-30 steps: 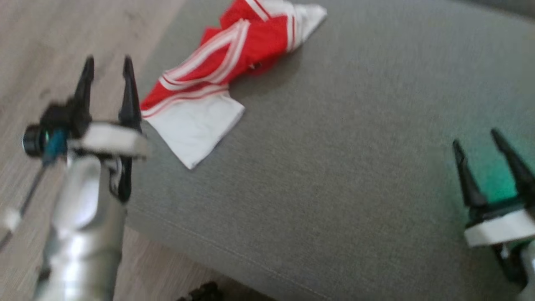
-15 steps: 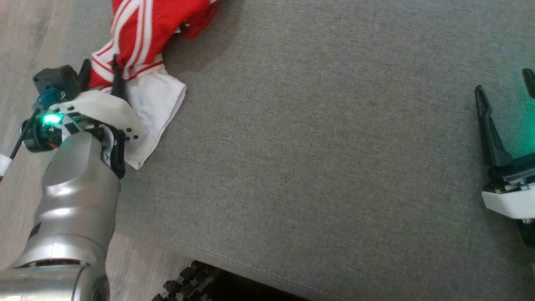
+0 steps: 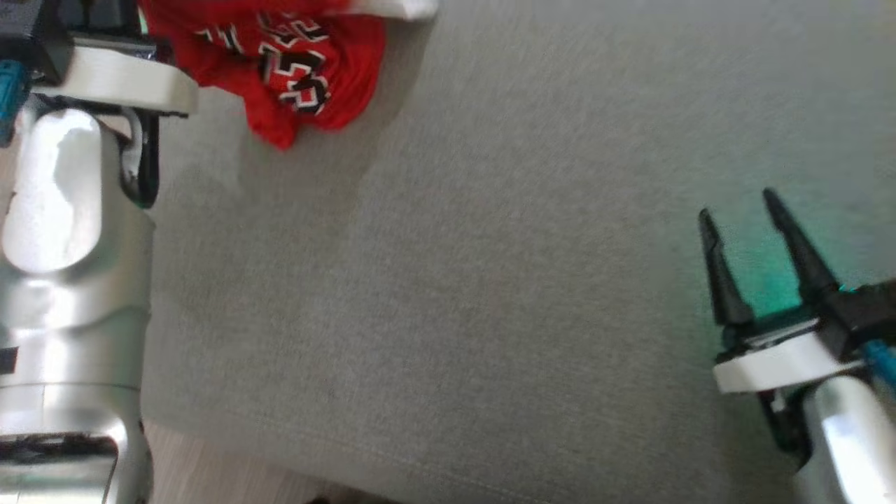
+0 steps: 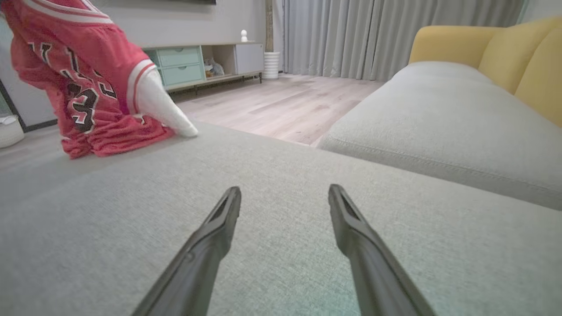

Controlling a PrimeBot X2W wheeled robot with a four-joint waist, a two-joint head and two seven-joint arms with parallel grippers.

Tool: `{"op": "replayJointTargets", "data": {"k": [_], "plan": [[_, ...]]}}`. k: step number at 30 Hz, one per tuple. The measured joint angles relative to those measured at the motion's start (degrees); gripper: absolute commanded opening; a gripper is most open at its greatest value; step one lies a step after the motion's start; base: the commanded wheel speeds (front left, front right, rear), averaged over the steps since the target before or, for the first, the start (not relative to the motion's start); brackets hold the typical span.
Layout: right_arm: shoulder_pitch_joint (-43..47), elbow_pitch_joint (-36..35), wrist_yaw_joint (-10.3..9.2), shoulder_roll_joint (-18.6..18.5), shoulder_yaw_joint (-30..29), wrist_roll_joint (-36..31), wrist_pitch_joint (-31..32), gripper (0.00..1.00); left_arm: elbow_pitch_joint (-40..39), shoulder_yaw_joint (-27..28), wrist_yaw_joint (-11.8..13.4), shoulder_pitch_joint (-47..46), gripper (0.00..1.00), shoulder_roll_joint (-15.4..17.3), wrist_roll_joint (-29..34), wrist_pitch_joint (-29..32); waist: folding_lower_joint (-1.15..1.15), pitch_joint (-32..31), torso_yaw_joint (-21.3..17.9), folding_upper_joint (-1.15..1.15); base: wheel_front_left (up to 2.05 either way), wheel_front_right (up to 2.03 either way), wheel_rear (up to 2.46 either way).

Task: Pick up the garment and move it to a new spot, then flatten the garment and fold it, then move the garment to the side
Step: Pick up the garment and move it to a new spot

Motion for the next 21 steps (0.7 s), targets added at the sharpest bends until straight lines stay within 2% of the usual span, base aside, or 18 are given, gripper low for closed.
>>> {"op": "replayJointTargets", "data": {"k": [4, 9, 10, 17, 21], "plan": [[2.5, 0.29, 0.0, 3.49, -0.38, -0.02, 0.0, 1.0, -3.9, -2.6, -1.51, 0.48, 0.0, 0.91, 1.22, -0.04, -0.01, -6.34, -3.06, 0.0, 0.0, 0.0, 0.0], [6.55, 1.66, 0.0, 5.99, -0.56, -1.53, 0.0, 1.0, -3.25, -6.2, -2.53, -0.9, 0.0, 1.47, 2.18, -0.04, -0.01, -12.25, -9.83, 0.0, 0.0, 0.0, 0.0], [6.55, 1.66, 0.0, 5.99, -0.56, -1.53, 0.0, 1.0, -3.25, -6.2, -2.53, -0.9, 0.0, 1.47, 2.18, -0.04, -0.01, -12.25, -9.83, 0.0, 0.0, 0.0, 0.0], [7.91, 1.67, 0.0, 8.04, -0.46, -1.38, 0.16, 1.0, -3.05, -10.01, -3.45, -6.66, 0.0, -0.03, 1.03, -0.05, -0.01, -17.54, -20.67, 0.0, 0.0, 0.0, 0.0], [8.18, 1.58, 0.0, 8.59, -1.2, -0.98, 0.16, 1.0, -1.15, -12.77, -3.52, -6.93, 0.0, -1.54, -0.09, -0.05, -0.01, -19.45, -25.83, 0.0, 0.0, 0.0, 0.0]]}}
